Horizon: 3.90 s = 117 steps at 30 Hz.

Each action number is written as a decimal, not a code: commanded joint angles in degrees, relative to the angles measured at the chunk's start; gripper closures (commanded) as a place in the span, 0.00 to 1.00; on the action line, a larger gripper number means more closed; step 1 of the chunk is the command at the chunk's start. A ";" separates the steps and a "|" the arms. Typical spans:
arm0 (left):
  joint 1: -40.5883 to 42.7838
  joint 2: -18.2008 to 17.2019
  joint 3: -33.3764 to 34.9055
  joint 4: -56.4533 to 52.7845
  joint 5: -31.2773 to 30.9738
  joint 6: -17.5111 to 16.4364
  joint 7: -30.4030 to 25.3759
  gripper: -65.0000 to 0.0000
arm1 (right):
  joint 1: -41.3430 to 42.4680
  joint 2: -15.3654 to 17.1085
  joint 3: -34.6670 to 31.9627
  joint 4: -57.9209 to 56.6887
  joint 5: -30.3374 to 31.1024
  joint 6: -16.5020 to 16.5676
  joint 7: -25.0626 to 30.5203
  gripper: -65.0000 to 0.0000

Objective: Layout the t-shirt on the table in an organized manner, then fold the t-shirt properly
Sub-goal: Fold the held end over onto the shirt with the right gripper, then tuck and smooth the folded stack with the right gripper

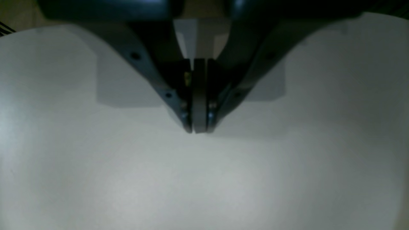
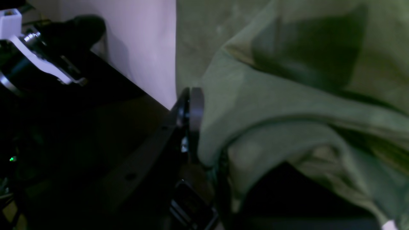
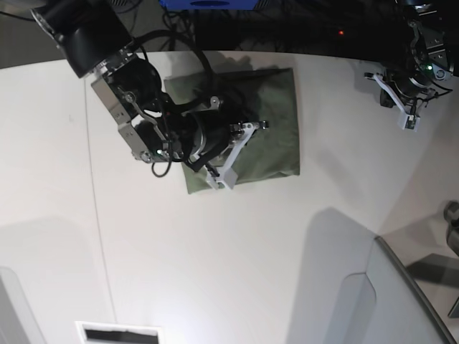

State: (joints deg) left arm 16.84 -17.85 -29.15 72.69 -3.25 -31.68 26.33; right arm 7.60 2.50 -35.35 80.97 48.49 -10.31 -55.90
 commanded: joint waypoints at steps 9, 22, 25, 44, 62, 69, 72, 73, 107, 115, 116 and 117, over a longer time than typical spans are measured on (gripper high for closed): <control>0.17 -1.19 -0.35 0.94 -0.23 -0.01 -0.52 1.00 | 5.28 -1.23 -6.71 -0.84 0.96 -3.45 2.67 1.00; 0.17 -1.10 -0.26 0.59 -0.23 -0.01 -0.52 1.00 | 6.95 -1.32 -7.42 -3.39 1.14 -3.80 6.01 1.00; 0.17 -1.10 -0.26 0.59 -0.23 -0.01 -0.52 1.00 | 7.39 -1.32 -7.42 -3.74 1.14 -3.80 6.45 1.00; -0.27 -1.36 -0.88 0.77 -0.23 -0.01 -0.52 1.00 | 7.75 -4.39 -7.42 -6.82 1.05 -3.80 6.18 0.76; -0.36 -3.38 -0.96 0.94 -0.31 -0.01 -0.52 1.00 | 13.55 -8.79 -16.91 -14.64 1.49 1.03 6.54 0.69; -0.36 -4.26 -0.96 0.68 -0.31 -0.01 -0.52 1.00 | 14.16 -9.40 -17.26 -14.38 1.49 1.21 3.37 0.69; -0.45 -4.35 -0.96 0.59 -0.31 -0.01 -0.52 1.00 | 14.34 -8.88 -17.26 -9.63 1.49 1.21 2.40 0.70; -0.45 -4.35 -0.96 0.59 -0.31 -0.01 -0.52 1.00 | 14.25 -8.17 -17.26 -6.99 1.49 1.21 1.97 0.70; -0.36 -5.41 -10.72 0.41 -0.75 -0.01 -0.52 1.00 | 0.27 2.29 3.66 -1.01 1.05 1.21 1.97 1.00; -0.36 -5.41 -10.72 0.41 -0.75 -0.01 -0.52 1.00 | 6.60 -1.14 -2.84 -11.03 1.14 1.21 6.36 1.00; -0.36 -5.41 -10.72 0.41 -0.75 -0.01 -0.52 1.00 | 7.92 -1.67 -4.34 -12.35 1.14 1.21 7.42 1.00; -0.36 -5.41 -10.72 0.41 -0.75 -0.01 -0.52 1.00 | 9.06 -2.19 -5.83 -13.50 1.40 1.21 8.38 1.00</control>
State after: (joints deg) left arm 16.49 -22.09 -39.55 72.29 -3.44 -31.75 26.55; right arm 15.14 1.02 -41.58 66.32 49.01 -9.63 -48.07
